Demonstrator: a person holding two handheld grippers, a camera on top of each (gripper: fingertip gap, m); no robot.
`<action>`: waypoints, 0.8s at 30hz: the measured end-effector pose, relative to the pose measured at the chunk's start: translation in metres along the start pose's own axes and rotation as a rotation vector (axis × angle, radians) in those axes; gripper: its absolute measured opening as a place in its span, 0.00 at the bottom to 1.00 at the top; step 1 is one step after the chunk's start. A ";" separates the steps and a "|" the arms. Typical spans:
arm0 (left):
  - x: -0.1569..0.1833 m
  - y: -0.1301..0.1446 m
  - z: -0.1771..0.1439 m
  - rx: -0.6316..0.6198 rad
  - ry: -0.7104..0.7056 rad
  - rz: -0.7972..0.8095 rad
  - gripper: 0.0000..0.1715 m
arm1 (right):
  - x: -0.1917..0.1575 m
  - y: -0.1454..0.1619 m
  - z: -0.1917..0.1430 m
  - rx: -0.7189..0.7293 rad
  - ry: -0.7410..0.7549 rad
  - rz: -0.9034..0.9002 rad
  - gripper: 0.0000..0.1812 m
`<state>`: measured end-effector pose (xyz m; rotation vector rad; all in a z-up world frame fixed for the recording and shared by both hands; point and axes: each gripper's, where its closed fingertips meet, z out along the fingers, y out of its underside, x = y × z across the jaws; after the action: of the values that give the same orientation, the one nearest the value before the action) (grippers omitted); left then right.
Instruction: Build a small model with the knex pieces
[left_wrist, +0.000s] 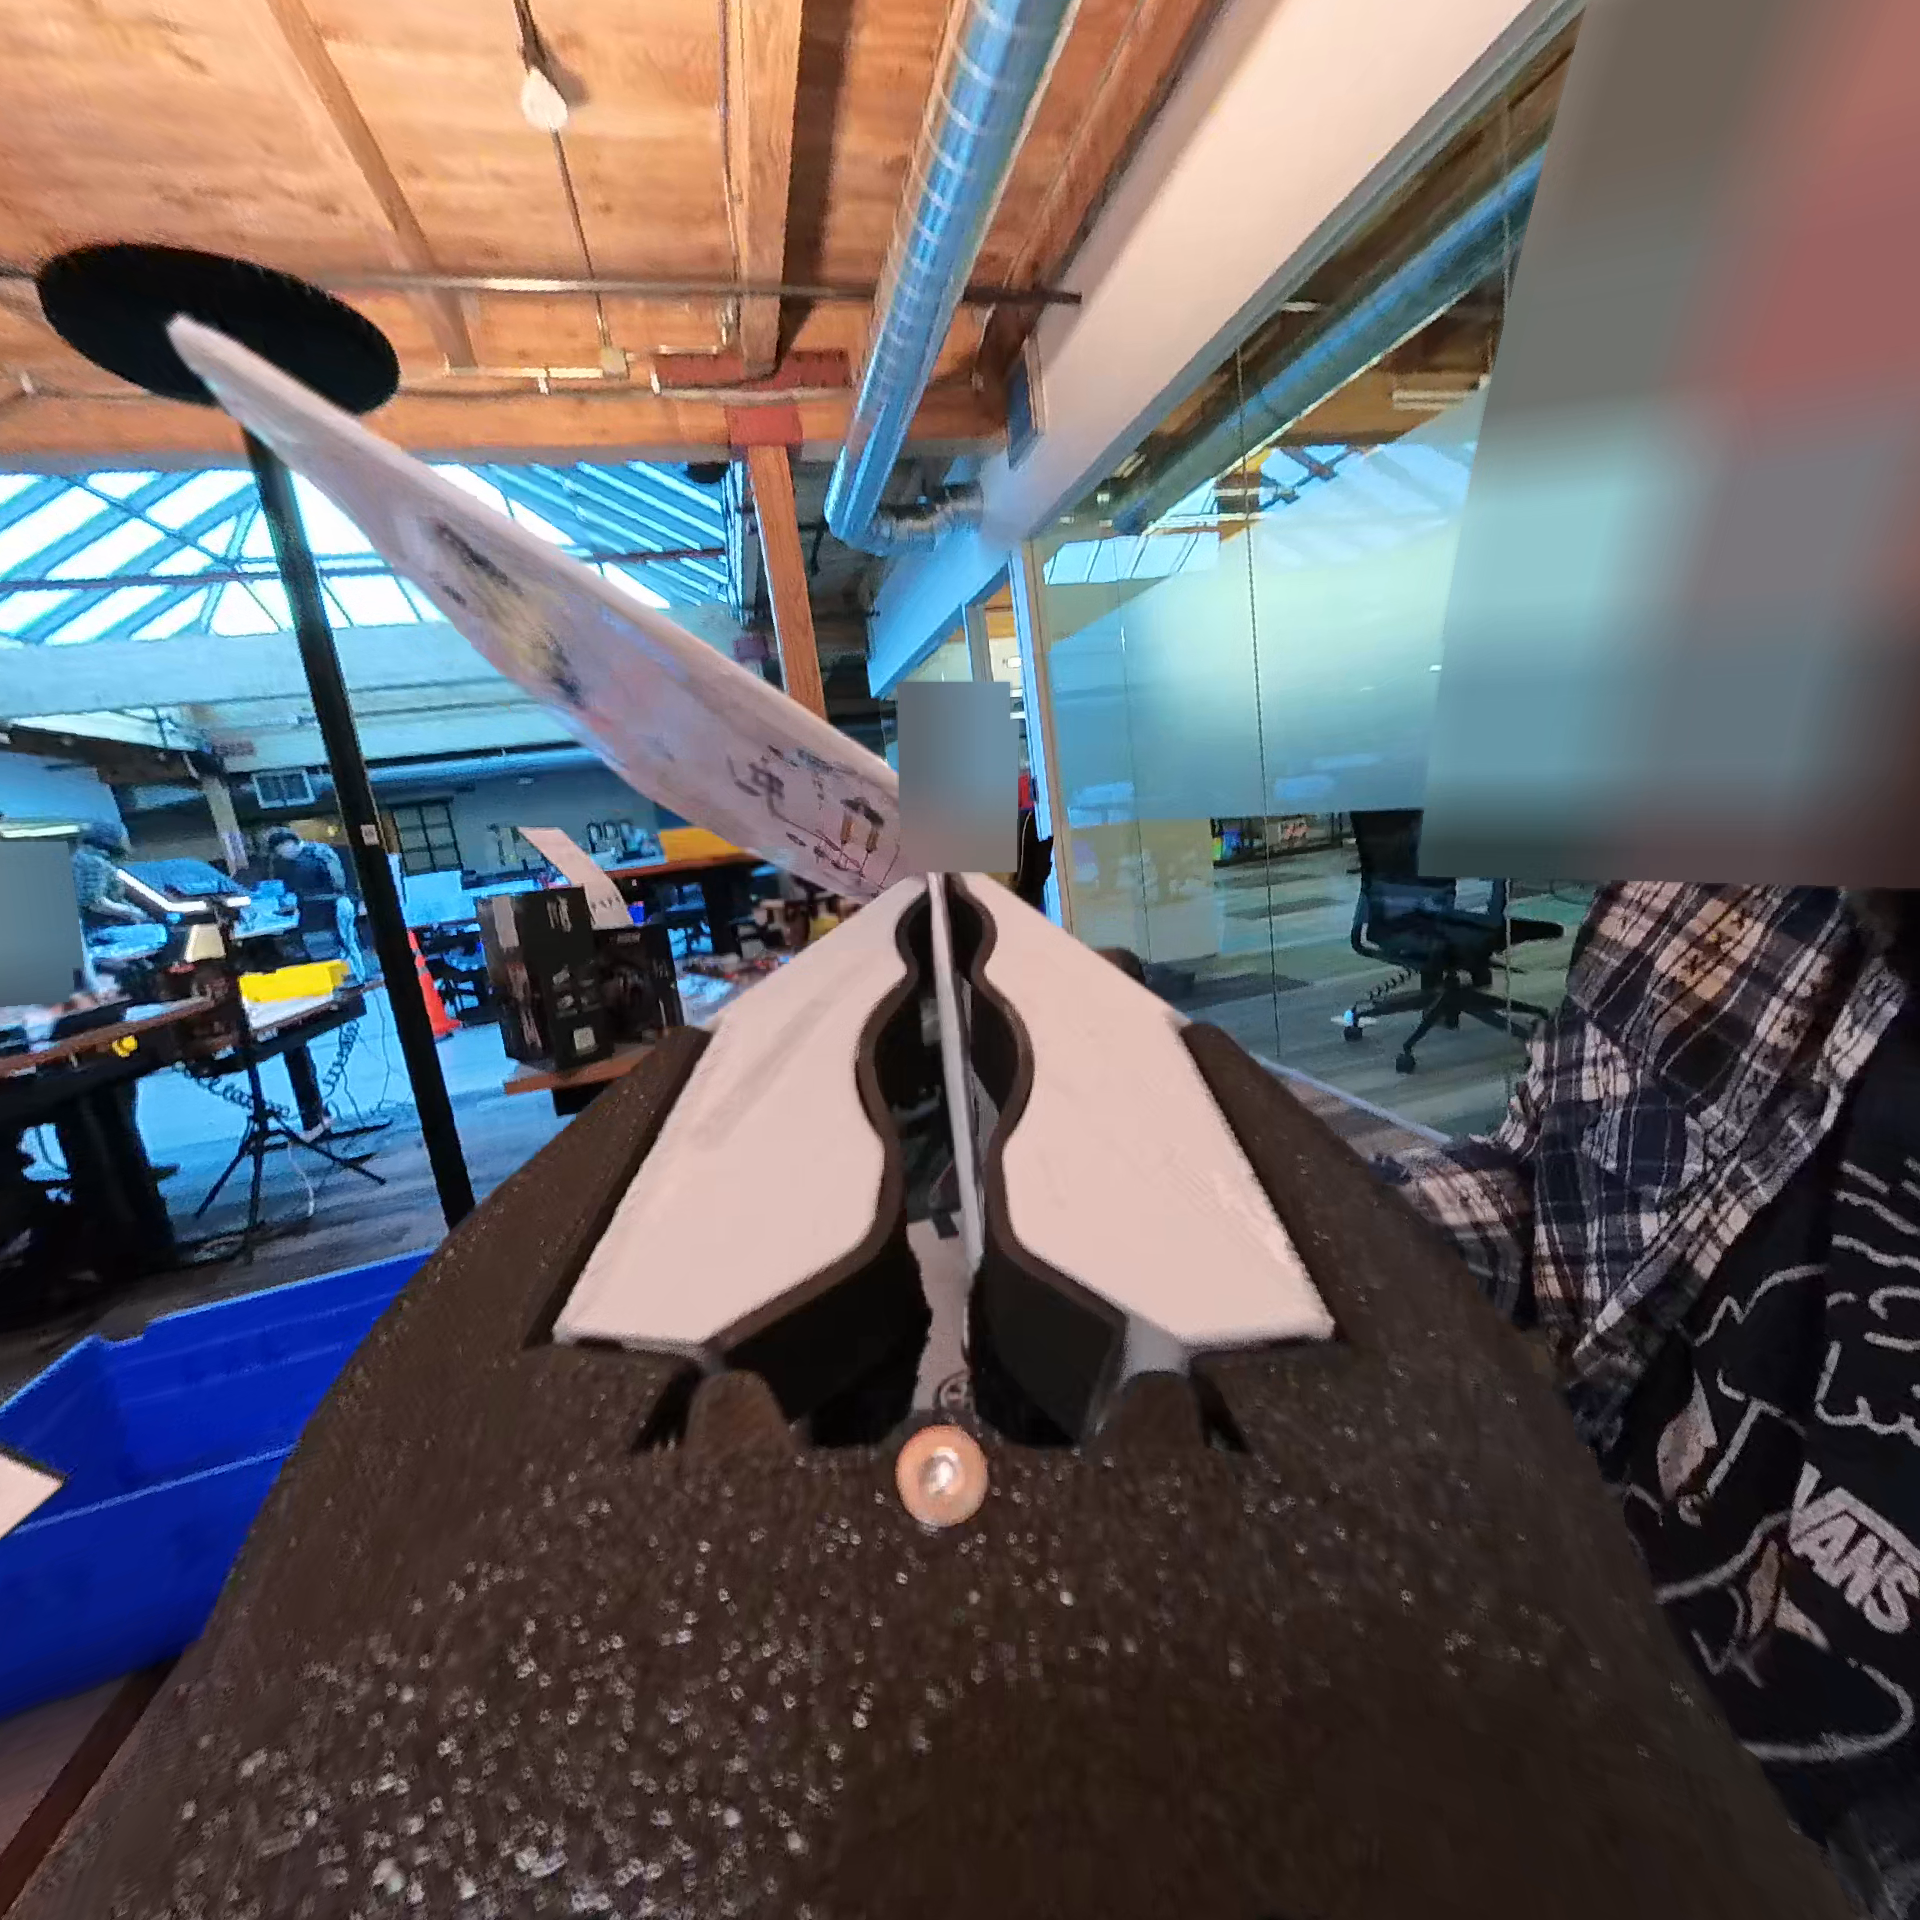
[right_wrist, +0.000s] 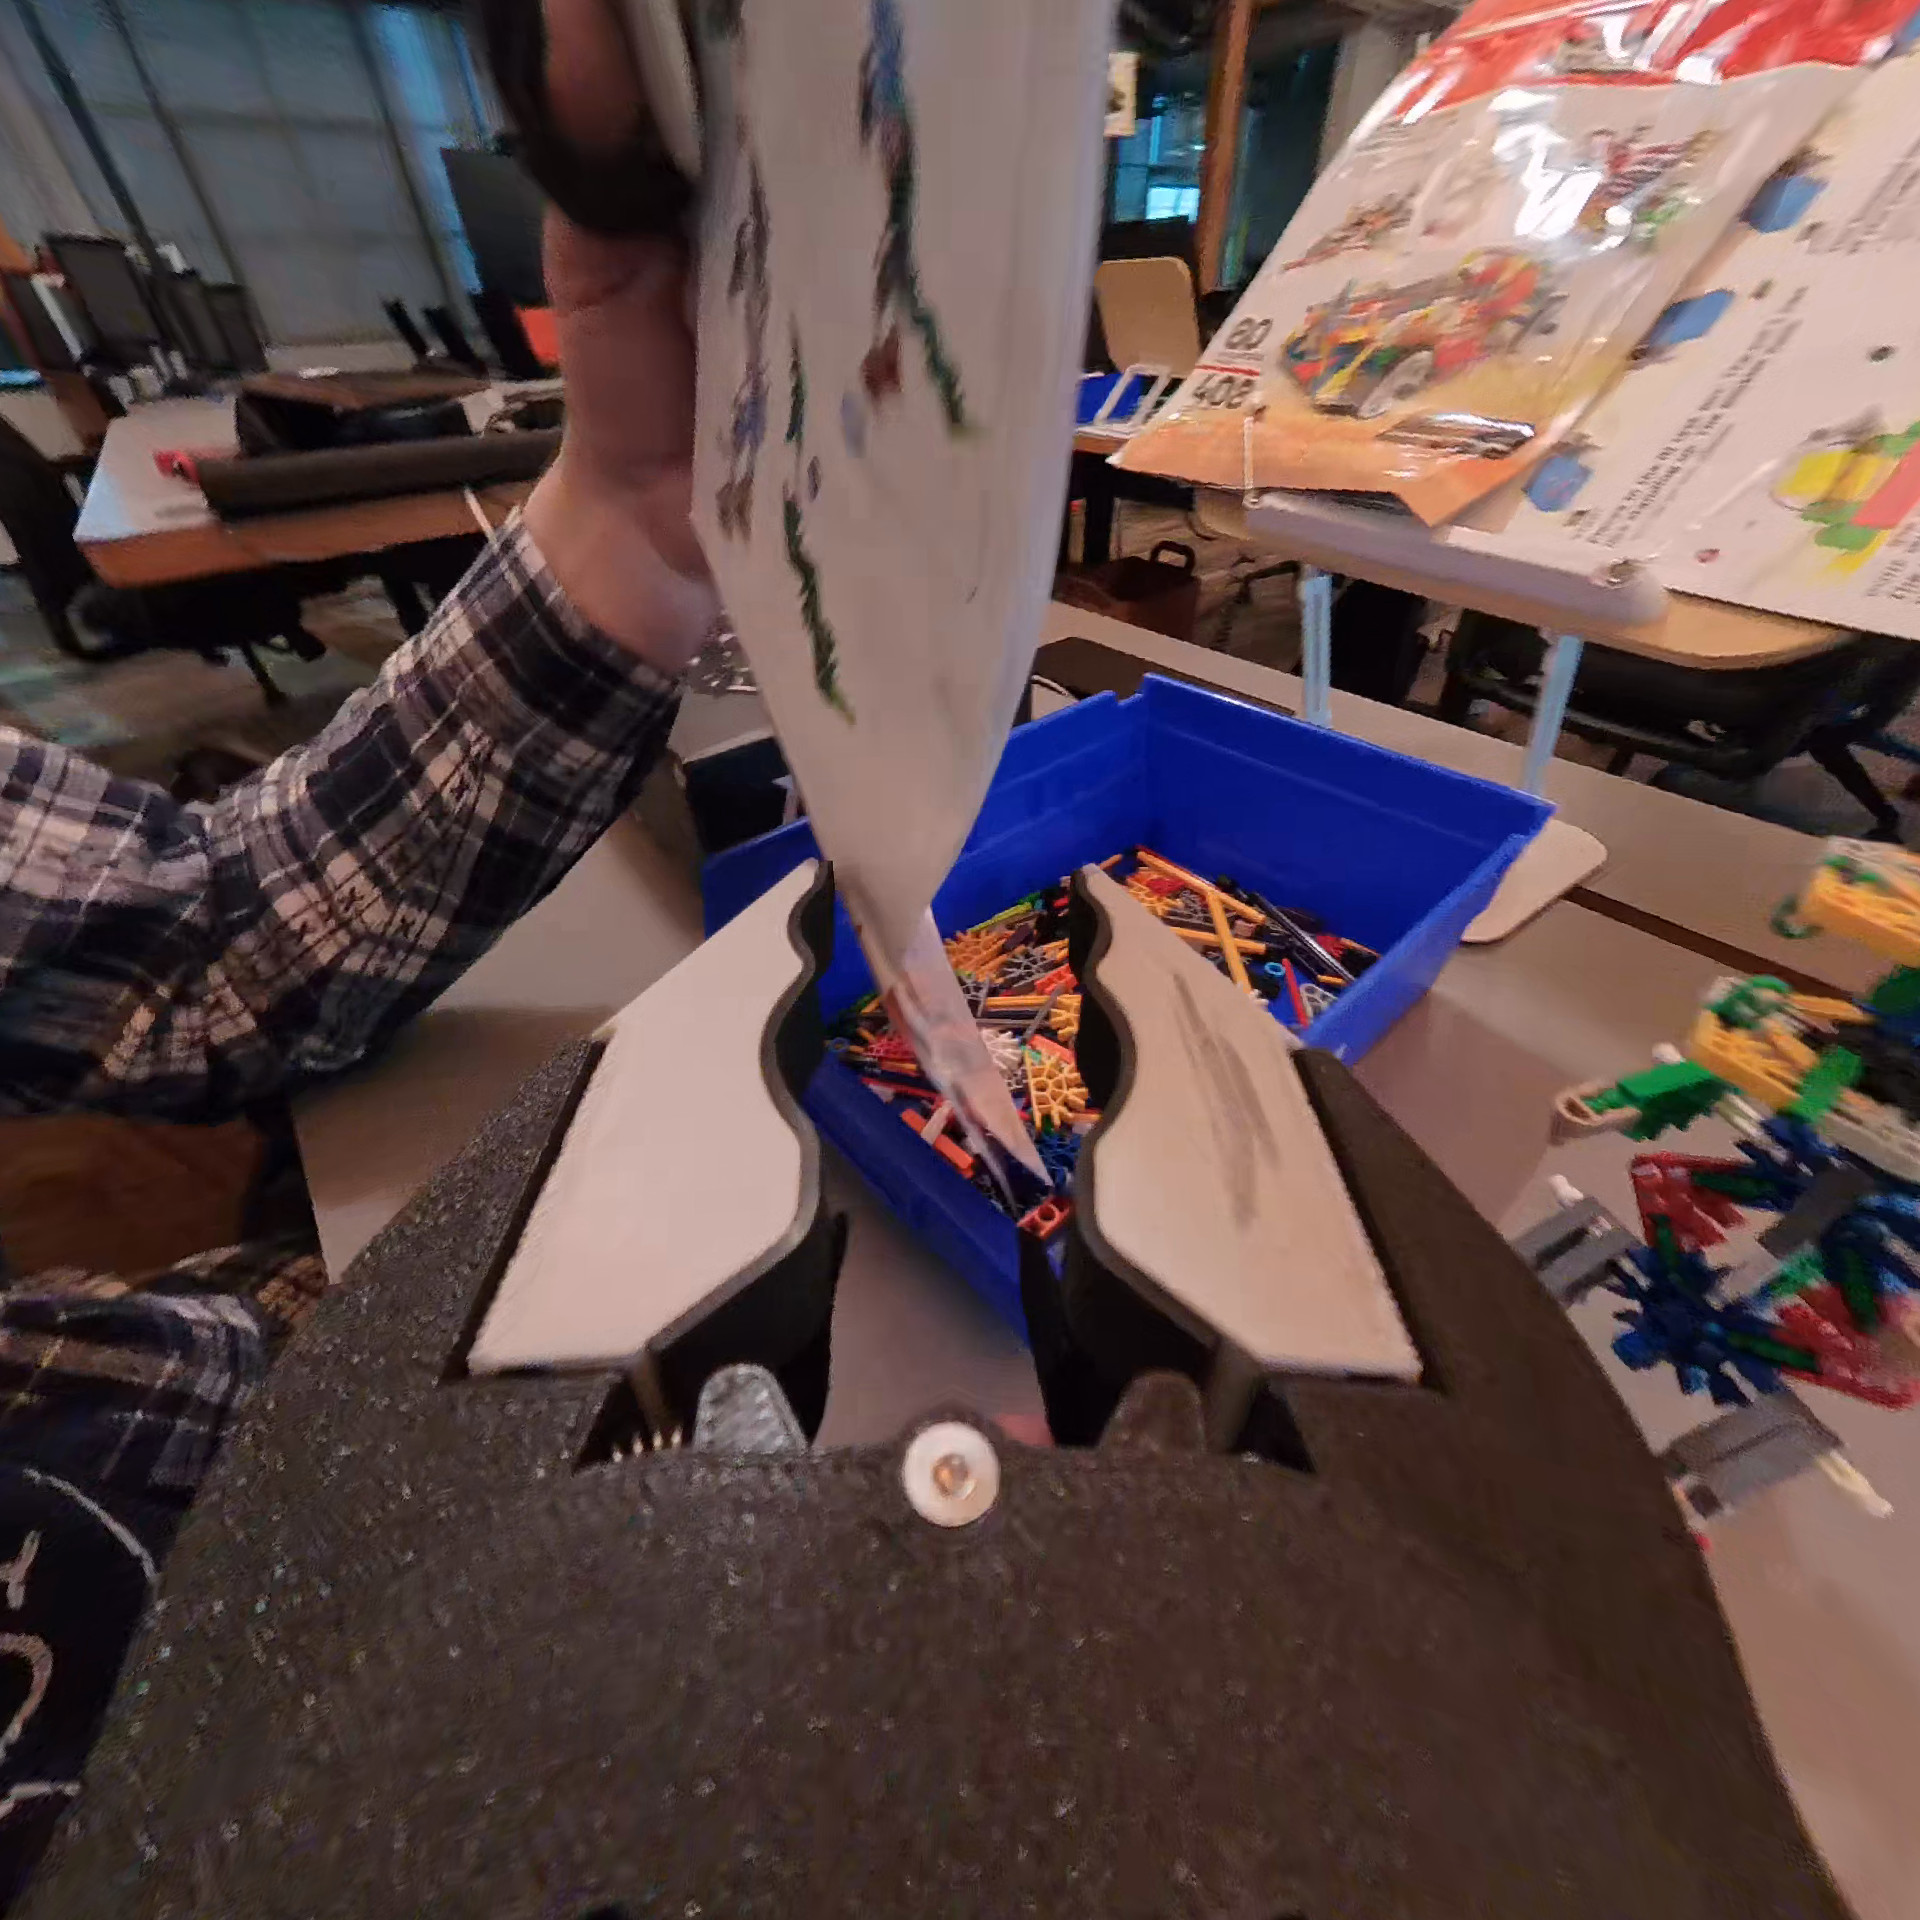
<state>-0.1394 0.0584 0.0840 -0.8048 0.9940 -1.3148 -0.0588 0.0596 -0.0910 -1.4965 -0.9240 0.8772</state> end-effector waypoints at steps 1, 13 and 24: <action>0.000 -0.005 0.000 0.025 -0.008 0.002 0.00 | -0.006 0.002 0.003 -0.005 -0.018 -0.022 0.24; -0.055 -0.030 -0.031 0.239 -0.285 -0.094 0.00 | -0.053 -0.021 0.009 0.042 -0.229 -0.078 0.00; -0.080 0.040 -0.035 0.002 -0.213 -0.339 0.38 | -0.026 -0.068 -0.009 0.238 -0.232 0.120 0.00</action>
<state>-0.1546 0.1446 0.0444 -1.1219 0.7066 -1.4790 -0.0669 0.0379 -0.0216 -1.2724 -0.8679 1.2245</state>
